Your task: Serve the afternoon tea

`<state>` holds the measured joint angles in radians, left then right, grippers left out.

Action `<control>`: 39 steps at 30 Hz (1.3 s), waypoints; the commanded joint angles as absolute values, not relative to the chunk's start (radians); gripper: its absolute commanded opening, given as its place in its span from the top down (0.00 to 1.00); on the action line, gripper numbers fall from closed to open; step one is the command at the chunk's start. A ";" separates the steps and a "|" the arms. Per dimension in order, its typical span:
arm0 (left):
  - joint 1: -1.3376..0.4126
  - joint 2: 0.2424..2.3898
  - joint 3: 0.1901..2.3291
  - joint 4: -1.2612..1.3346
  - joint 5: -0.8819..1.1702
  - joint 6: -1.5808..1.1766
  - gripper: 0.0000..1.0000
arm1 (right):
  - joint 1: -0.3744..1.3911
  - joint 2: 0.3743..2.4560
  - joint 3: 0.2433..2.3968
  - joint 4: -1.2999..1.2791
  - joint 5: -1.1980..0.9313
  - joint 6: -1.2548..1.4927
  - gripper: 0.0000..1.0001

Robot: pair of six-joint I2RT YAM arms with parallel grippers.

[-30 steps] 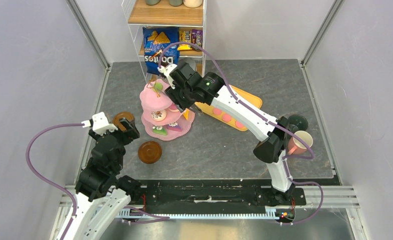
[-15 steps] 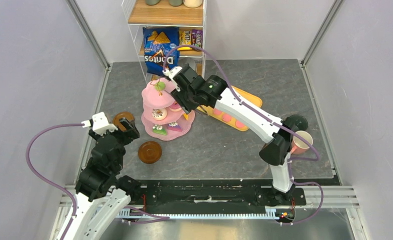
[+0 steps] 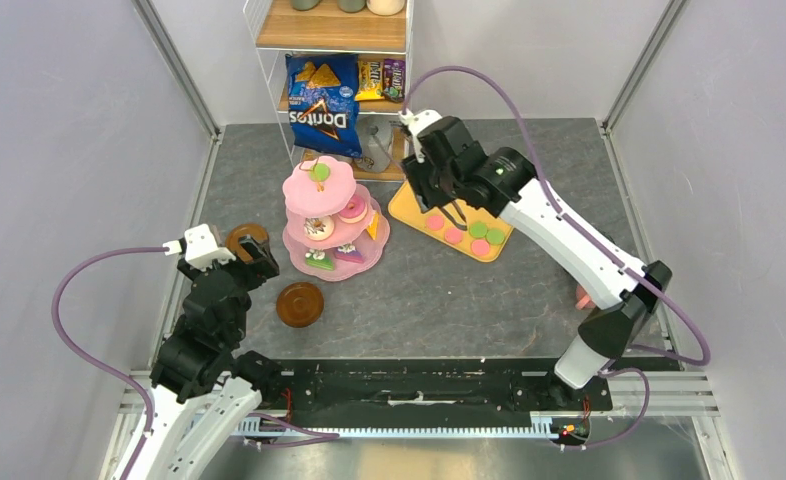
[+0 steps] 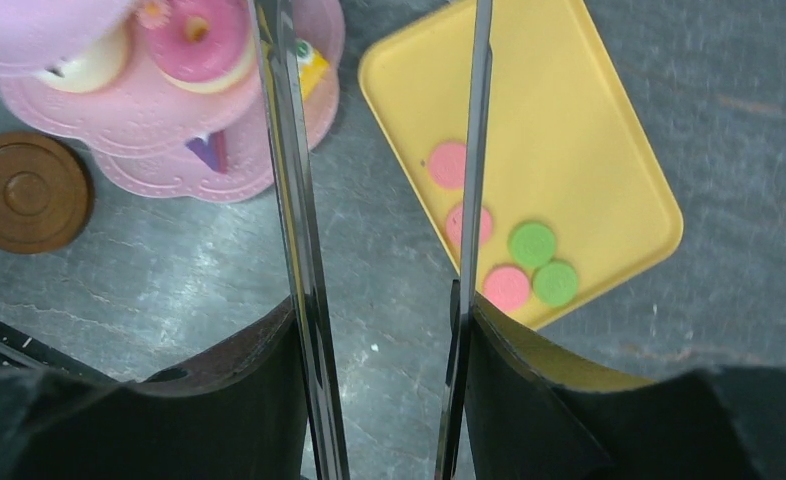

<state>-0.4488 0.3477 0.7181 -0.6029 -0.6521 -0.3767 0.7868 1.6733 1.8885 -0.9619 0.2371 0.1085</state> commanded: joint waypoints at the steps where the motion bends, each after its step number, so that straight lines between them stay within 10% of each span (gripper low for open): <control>1: -0.442 0.348 0.716 -0.572 -0.658 -0.400 0.10 | 0.708 1.593 1.757 -0.934 0.207 0.184 0.43; 39: -0.442 0.354 0.715 -0.572 -0.654 -0.399 0.10 | 0.362 1.621 1.292 -0.974 0.025 0.210 0.45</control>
